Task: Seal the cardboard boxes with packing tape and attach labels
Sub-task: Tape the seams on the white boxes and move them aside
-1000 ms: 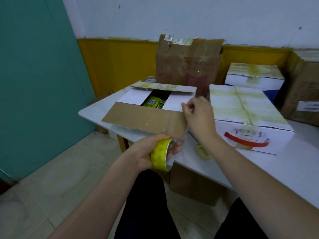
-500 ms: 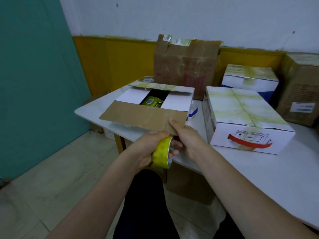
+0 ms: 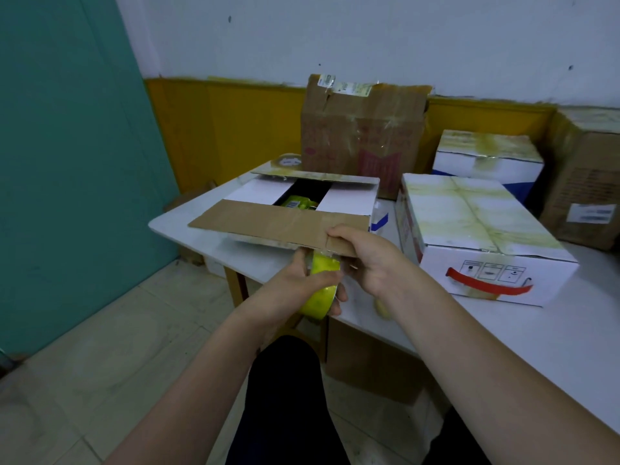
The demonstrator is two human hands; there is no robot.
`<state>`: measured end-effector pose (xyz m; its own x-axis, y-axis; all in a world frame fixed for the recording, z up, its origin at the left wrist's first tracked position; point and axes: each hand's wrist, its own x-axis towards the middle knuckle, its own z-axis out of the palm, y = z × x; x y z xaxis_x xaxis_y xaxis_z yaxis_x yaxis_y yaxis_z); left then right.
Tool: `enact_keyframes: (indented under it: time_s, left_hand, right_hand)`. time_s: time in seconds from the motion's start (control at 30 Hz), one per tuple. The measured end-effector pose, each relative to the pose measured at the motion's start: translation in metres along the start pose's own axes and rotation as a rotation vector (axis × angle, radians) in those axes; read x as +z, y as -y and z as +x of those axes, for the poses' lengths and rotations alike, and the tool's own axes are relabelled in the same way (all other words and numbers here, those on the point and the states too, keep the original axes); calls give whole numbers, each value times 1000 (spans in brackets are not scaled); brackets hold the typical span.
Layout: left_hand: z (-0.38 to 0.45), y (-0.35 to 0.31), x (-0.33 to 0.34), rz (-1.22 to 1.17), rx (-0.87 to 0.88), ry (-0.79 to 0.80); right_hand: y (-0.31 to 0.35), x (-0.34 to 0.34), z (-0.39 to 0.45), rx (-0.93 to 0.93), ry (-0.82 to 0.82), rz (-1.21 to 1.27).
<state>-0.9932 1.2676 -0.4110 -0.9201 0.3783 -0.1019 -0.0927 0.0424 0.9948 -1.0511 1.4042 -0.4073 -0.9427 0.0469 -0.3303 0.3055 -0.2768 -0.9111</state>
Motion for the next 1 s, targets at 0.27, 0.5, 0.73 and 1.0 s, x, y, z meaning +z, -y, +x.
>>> enact_keyframes:
  time_s: [0.27,0.5,0.73,1.0]
  left_hand:
    - [21,-24,2,-102,220,-120]
    - [44,-50,10,-80,139,-77]
    - [64,-49,11,-190,134,-72]
    - [82,-54,23,59,141,-357]
  right_hand:
    - [49,-17,-23,-85,31,-363]
    - [102,-37,-23,-760,-44,-1279]
    - [122,-29,19,-591,444,-1311]
    - [129,-25,52,-880,378,-1365]
